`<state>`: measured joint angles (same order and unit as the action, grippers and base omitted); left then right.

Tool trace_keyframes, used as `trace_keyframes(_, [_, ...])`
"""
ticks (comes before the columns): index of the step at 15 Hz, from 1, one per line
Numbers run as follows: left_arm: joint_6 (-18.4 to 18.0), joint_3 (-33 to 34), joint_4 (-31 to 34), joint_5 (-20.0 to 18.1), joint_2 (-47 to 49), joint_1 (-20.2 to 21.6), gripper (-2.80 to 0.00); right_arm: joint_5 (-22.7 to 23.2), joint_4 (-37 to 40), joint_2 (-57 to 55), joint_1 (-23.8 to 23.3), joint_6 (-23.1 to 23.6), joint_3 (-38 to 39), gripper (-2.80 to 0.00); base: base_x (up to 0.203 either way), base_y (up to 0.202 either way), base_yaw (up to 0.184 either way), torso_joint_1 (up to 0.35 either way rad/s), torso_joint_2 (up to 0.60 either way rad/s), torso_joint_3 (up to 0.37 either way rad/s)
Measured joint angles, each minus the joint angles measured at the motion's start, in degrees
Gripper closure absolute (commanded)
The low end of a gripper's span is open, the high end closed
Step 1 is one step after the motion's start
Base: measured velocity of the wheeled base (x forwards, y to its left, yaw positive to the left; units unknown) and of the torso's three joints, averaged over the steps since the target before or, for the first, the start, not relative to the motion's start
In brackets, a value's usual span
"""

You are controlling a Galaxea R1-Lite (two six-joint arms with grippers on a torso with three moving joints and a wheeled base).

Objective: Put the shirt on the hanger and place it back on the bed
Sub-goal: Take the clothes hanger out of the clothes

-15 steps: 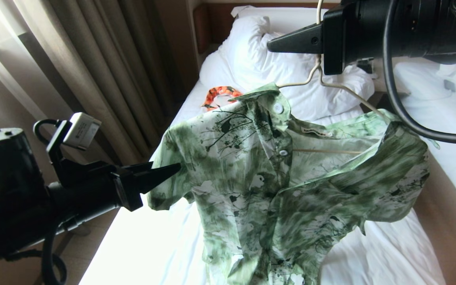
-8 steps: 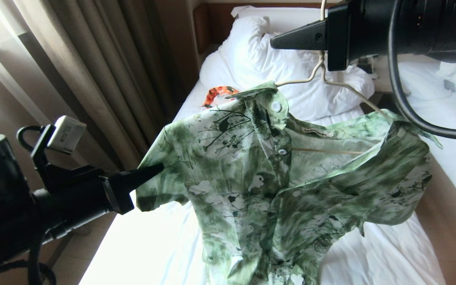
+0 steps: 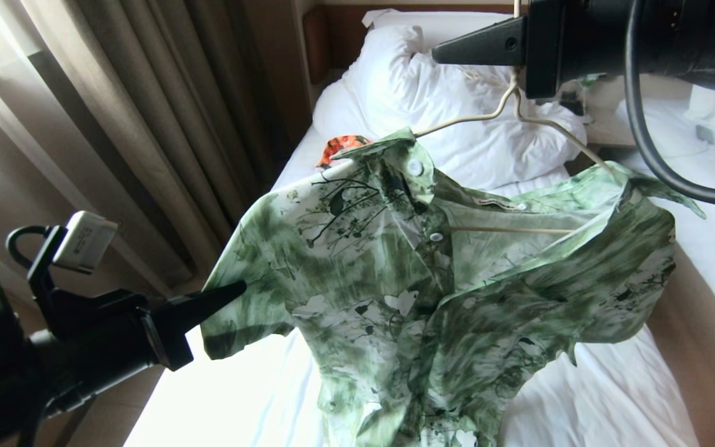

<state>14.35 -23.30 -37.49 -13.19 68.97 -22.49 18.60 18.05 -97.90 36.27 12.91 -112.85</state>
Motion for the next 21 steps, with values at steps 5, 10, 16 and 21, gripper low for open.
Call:
trace_keyframes(5, [0.7,1.2,0.1,0.2,-2.6,0.1,-2.8,0.0,0.2,0.2,0.0,0.0,0.0,0.0,0.0,0.0,0.0,0.0,0.0,0.0])
trace_keyframes(10, [0.8,3.1,1.7,0.6,-8.2,0.9,-2.8,0.0,0.7,0.3,0.2,0.0,0.2,0.0,0.0,0.0,0.0,0.0,0.0,0.0])
trace_keyframes(16, [2.0,3.8,17.8,6.6,-24.2,3.5,0.0,-1.4,1.4,2.8,0.6,-0.1,0.7,0.0,0.0,0.0,0.0,0.0,0.0,0.0])
trace_keyframes(21, [2.0,3.5,33.4,9.3,-40.5,8.2,0.0,-3.7,1.6,6.0,0.6,-1.2,0.7,0.0,0.0,0.0,0.0,0.0,0.0,0.0])
